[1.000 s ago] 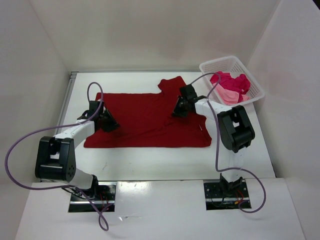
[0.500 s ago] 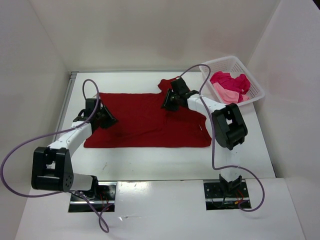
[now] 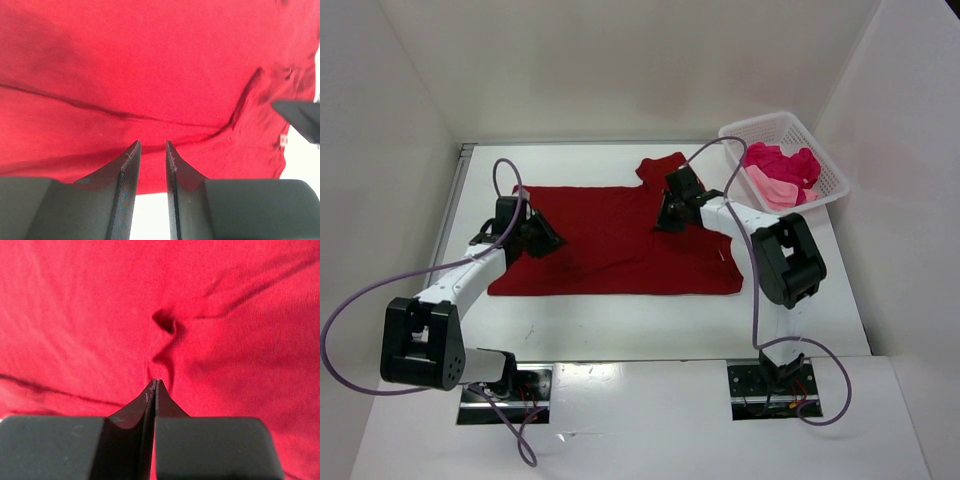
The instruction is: Fold and stack the t-shirts
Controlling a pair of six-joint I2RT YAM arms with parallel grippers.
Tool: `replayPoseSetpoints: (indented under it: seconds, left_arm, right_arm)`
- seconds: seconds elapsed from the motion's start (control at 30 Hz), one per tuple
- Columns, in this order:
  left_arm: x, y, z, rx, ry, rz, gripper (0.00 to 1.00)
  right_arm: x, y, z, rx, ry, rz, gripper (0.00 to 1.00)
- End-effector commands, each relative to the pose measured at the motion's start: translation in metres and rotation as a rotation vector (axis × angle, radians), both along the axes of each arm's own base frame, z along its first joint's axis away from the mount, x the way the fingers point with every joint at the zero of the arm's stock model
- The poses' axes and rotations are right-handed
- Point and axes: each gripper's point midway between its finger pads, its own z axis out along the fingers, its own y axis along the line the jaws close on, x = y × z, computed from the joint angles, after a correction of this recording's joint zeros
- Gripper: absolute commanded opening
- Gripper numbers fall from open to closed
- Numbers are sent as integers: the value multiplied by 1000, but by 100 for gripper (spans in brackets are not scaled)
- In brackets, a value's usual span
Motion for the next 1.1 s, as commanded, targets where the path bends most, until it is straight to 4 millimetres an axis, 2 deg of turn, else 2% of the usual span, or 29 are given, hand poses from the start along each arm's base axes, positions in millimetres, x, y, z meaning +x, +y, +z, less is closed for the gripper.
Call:
replayPoseSetpoints:
  seconds: [0.0,0.13,0.17,0.23,0.27,0.3,0.33,0.4,0.47,0.53,0.57,0.6,0.63,0.67,0.7,0.73,0.77,0.8,0.83,0.87,0.93,1.0,1.03,1.07]
  left_arm:
    - [-3,-20,-2,-29,-3,-64,34]
    - [-14,-42,-9,-38,22,-127,34]
    - [-18,-41,-14,-37,35,-127,34]
    - [-26,-46,-20,-42,60,-147,34]
    - [-30,-45,-25,-40,73,-146,34]
    - [-34,-47,-26,-40,74,-155,34]
    - [-34,-47,-25,-45,77,-149,34]
    - [-38,-46,-23,-46,74,-149,34]
    - [-39,-42,-26,-21,78,-141,34]
    - [-32,-42,-19,-9,52,-143,34]
    - [-18,-45,-6,-14,19,-143,34]
    - [-10,-43,-5,10,19,-141,36]
    - [0,-41,1,30,7,-135,37]
    - [14,-35,9,59,-21,-118,40]
    - [39,-20,19,57,-41,-67,40]
    - [51,-6,20,57,-41,-29,40]
    - [63,1,13,18,-22,-14,40]
    - [78,13,16,-7,-41,24,37]
    - [96,42,26,-6,-66,93,35]
    - [105,55,26,-12,-64,128,33]
    - [122,89,14,5,-55,209,33]
    - [142,115,8,50,-59,280,33]
    - [148,130,6,60,-57,315,35]
    - [151,138,-13,66,-13,321,39]
  right_arm:
    - [15,0,-11,-45,-10,-11,1]
    - [29,10,-15,-30,-15,-3,1]
    - [37,15,-18,-28,-19,-3,1]
    - [40,20,-23,-23,4,8,1]
    - [46,26,-18,-5,-8,17,1]
    - [48,27,-24,-9,0,17,1]
    - [51,35,-15,-1,-16,27,1]
    - [57,38,-17,6,-17,20,1]
    - [64,49,-3,26,-40,23,1]
    - [67,50,-4,23,-36,22,1]
    - [68,51,0,25,-39,22,1]
    - [68,48,-2,10,-37,13,1]
    - [70,46,6,6,-56,2,2]
    - [72,44,12,-2,-75,4,2]
    - [73,42,19,-12,-96,7,4]
    - [75,40,31,-12,-123,8,4]
    - [78,39,34,-30,-143,20,5]
    - [76,37,33,-44,-134,29,5]
    - [85,34,45,-47,-167,20,5]
    - [90,27,43,-75,-171,20,5]
    - [103,24,51,-72,-192,12,5]
    - [116,20,44,-94,-202,12,5]
    - [129,19,57,-80,-234,-2,5]
    - [134,22,46,-84,-225,-1,7]
